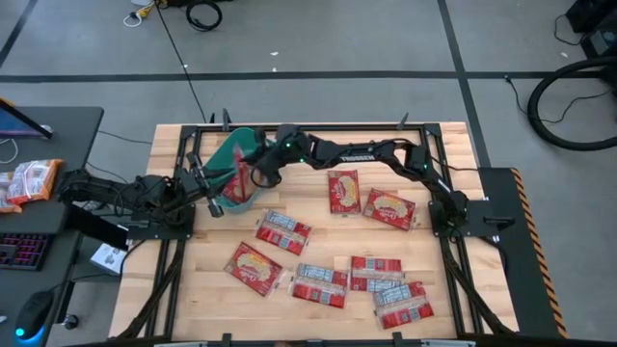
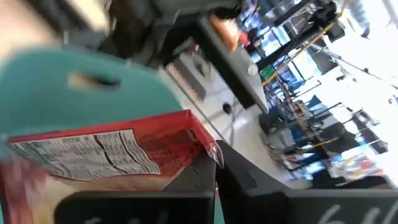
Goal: Sort popcorn bags into baskets
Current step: Put the red popcorn bag into the green bin
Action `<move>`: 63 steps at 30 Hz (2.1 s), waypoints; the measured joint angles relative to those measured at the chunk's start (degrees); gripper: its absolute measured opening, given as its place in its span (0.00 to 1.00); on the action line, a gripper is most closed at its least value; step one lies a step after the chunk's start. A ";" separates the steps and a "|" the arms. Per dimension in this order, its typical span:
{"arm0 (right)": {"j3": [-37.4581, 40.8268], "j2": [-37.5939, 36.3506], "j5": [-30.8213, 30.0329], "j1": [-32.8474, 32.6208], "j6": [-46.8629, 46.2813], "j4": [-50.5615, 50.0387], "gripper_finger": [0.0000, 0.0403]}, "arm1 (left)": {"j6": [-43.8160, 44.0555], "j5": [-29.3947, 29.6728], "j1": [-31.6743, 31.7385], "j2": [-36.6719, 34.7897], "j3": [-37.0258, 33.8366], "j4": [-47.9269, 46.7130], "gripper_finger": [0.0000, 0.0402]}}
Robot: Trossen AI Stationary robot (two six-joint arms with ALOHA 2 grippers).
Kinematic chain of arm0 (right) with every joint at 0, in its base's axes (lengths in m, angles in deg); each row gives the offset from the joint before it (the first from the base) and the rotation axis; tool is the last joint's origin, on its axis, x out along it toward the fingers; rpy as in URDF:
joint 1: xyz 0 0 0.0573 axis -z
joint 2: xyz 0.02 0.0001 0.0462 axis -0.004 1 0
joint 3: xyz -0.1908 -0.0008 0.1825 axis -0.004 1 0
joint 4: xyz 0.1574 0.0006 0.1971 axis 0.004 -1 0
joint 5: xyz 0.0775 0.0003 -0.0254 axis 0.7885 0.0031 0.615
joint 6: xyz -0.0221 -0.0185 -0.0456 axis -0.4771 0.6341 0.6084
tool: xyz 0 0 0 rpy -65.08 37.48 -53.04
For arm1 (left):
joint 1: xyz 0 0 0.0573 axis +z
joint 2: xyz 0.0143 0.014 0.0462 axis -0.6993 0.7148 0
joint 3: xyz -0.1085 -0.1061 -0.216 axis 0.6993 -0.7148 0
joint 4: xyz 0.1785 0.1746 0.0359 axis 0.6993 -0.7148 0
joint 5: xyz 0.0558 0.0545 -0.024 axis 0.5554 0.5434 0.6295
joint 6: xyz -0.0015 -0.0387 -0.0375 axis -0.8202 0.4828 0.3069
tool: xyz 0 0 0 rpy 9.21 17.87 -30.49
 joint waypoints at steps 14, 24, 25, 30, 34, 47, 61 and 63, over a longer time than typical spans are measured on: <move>0.00 0.00 -2.82 -0.23 -6.63 4.39 0.06 | 1.14 0.02 0.00 0.00 -0.04 -0.25 0.16; -0.02 -0.15 -1.59 0.07 -9.87 -3.16 0.08 | 1.58 0.02 0.00 0.01 -0.07 0.91 0.16; -0.02 -0.15 -2.38 0.07 -9.66 -6.69 0.10 | 1.58 0.02 0.00 0.00 -0.07 0.79 0.16; -0.02 -0.15 -8.13 0.09 -6.68 -18.78 0.20 | 1.58 0.02 0.00 0.01 -0.07 -0.36 0.16; -0.02 -0.15 -15.77 0.07 -0.89 -21.42 0.27 | 1.58 0.02 0.00 0.00 -0.07 -0.48 0.16; -1.26 -1.88 -42.92 -1.69 2.66 -22.58 0.33 | 1.56 0.02 0.00 0.02 -0.07 -0.49 0.16; -1.37 -9.68 -18.35 -6.99 -19.68 -42.71 0.33 | 3.37 0.02 0.00 0.02 -0.07 -1.00 0.16; -1.29 -9.64 -12.77 -7.90 -23.54 -45.87 0.33 | 6.02 0.02 0.00 0.02 -0.07 -1.52 0.16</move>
